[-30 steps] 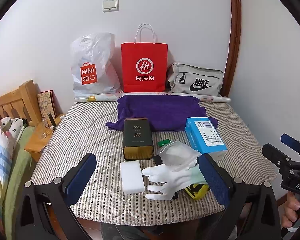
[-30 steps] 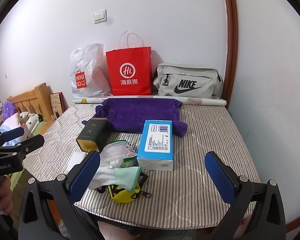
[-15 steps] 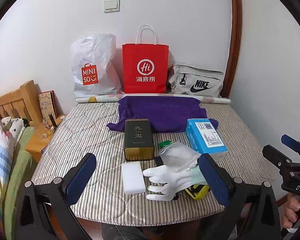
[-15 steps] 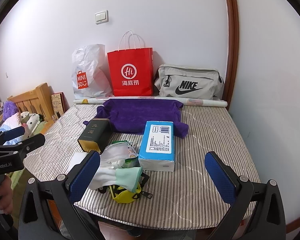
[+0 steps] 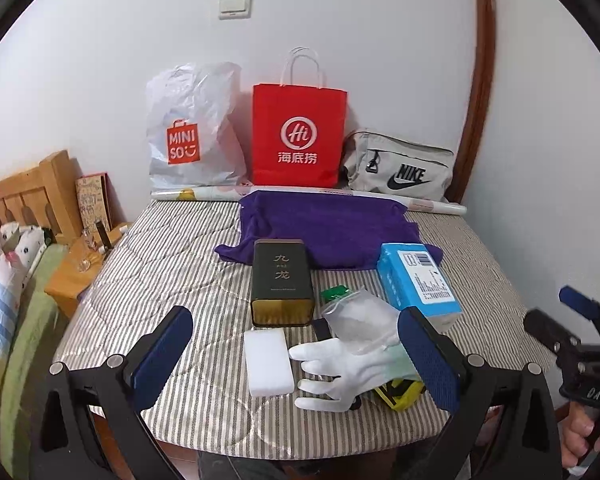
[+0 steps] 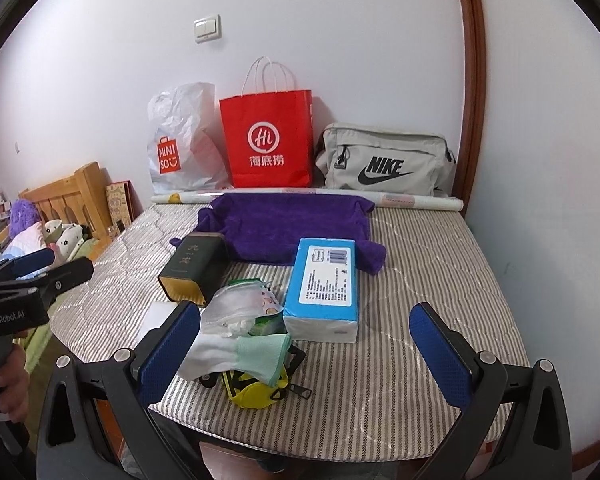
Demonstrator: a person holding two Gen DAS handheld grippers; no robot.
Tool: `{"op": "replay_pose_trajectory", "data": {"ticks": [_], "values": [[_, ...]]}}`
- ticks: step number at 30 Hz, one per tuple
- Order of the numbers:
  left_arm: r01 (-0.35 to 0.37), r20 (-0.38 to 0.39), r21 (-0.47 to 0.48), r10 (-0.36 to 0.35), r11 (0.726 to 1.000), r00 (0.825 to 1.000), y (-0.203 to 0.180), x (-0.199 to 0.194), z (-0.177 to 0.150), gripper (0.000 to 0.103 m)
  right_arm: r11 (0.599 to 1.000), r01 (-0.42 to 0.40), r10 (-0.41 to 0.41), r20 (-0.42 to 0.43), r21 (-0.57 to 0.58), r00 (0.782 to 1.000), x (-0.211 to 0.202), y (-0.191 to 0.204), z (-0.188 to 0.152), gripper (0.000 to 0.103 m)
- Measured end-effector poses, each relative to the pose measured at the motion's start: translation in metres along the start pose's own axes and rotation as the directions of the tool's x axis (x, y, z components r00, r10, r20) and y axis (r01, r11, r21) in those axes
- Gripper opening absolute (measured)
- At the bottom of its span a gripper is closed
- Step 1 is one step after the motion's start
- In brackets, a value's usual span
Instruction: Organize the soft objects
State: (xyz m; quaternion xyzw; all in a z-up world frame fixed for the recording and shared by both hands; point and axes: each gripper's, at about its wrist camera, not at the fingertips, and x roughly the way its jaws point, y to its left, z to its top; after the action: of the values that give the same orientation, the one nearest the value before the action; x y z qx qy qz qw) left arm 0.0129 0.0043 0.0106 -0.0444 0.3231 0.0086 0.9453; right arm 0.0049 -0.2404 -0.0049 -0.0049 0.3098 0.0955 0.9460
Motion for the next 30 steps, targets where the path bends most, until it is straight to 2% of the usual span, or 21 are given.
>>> {"op": "replay_pose_trajectory", "data": {"ticks": [8, 15, 20, 26, 30], "values": [[-0.036, -0.059, -0.035, 0.034, 0.999, 0.998, 0.020, 0.039, -0.012, 0.103, 1.000, -0.028, 0.028, -0.055, -0.001, 0.998, 0.032, 0.004, -0.010, 0.103], [-0.074, -0.129, -0.048, 0.067, 0.996, 0.989, 0.045, 0.082, -0.026, 0.103, 0.994, -0.092, 0.085, -0.133, -0.053, 0.987, 0.075, 0.028, -0.011, 0.103], [-0.050, -0.193, -0.068, 0.036, 0.996, 0.981, 0.061, 0.112, -0.039, 0.102, 0.987, -0.117, 0.097, -0.165, -0.111, 0.981, 0.105, 0.051, -0.004, 0.103], [0.025, -0.292, -0.064, -0.043, 0.998, 0.955, 0.058, 0.148, -0.056, 0.102, 0.980, -0.122, 0.086, -0.218, -0.157, 0.972, 0.140, 0.069, -0.001, 0.103], [-0.003, -0.348, 0.007, 0.005, 1.000, 0.937, 0.047, 0.172, -0.071, 0.102, 0.982, -0.114, 0.072, -0.252, -0.153, 0.965, 0.158, 0.070, -0.002, 0.103]]}}
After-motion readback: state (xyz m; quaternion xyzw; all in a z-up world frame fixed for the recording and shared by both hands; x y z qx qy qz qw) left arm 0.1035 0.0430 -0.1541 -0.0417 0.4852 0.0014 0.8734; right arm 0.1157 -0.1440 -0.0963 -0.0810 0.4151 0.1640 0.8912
